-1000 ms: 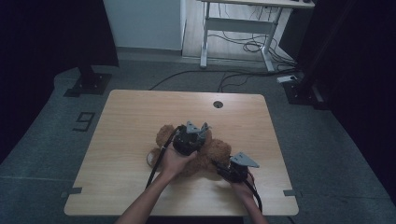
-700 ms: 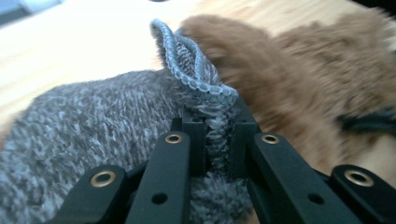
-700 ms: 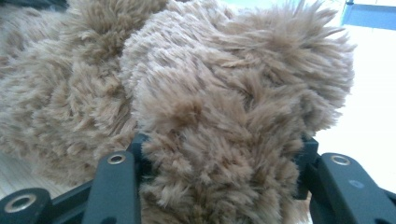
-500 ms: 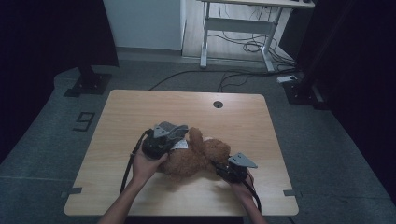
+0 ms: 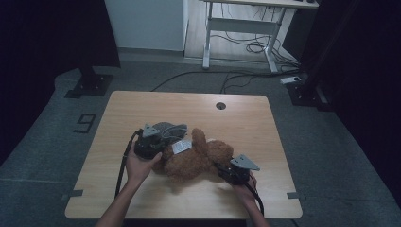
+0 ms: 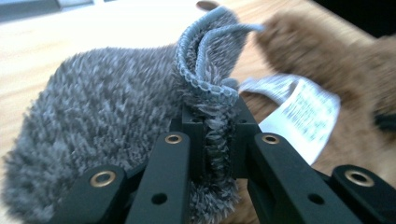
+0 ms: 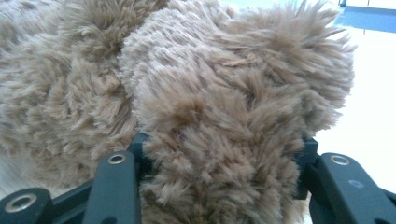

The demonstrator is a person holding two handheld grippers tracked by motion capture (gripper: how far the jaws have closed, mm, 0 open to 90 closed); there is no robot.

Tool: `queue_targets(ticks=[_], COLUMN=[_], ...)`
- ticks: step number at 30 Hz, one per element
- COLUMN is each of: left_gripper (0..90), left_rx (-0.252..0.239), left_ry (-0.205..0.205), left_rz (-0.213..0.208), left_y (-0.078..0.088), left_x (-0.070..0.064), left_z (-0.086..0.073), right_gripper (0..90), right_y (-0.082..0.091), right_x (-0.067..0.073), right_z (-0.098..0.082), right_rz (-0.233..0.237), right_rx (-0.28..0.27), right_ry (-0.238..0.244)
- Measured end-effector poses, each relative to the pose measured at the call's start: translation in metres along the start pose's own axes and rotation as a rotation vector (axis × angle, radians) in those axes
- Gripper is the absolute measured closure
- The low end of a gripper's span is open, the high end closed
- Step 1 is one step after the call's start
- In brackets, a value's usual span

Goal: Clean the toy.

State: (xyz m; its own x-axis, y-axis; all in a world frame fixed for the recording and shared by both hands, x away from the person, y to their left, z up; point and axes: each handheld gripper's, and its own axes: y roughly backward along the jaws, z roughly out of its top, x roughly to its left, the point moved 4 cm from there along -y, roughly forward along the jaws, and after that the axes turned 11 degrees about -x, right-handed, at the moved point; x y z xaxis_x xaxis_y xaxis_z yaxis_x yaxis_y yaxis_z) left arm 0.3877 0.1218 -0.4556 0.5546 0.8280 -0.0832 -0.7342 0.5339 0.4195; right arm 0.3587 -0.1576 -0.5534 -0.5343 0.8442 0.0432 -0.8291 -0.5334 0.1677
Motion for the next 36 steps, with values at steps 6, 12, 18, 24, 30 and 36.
queue_targets(ticks=[6,12,18,24,30,36], left_gripper=[80.5,80.5,80.9,81.0,81.1,81.1], left_rx=[0.002,0.099,0.069,0.023,-0.017,-0.045], left_ry=[-0.038,0.002,0.029,-0.007,-0.050,-0.050], left_rz=[-0.067,-0.150,-0.198,-0.198,-0.202,-0.225], left_y=[-0.022,-0.056,-0.043,-0.028,-0.015,-0.005], left_x=[-0.034,-0.053,-0.055,-0.064,-0.077,-0.083], left_z=[0.026,0.009,-0.006,-0.018,-0.027,-0.036], right_gripper=[45.7,41.0,20.8,13.1,7.6,0.0], right_y=[0.001,0.006,0.010,0.025,0.017,-0.004], right_x=[0.000,-0.003,-0.007,-0.011,-0.009,0.002], right_z=[-0.001,-0.002,0.003,0.025,0.049,0.031], right_rz=[0.005,0.030,0.045,0.065,0.087,0.115], right_rx=[-0.011,-0.008,0.022,0.021,0.008,0.168], right_ry=[0.001,-0.018,-0.069,-0.098,-0.127,-0.063])
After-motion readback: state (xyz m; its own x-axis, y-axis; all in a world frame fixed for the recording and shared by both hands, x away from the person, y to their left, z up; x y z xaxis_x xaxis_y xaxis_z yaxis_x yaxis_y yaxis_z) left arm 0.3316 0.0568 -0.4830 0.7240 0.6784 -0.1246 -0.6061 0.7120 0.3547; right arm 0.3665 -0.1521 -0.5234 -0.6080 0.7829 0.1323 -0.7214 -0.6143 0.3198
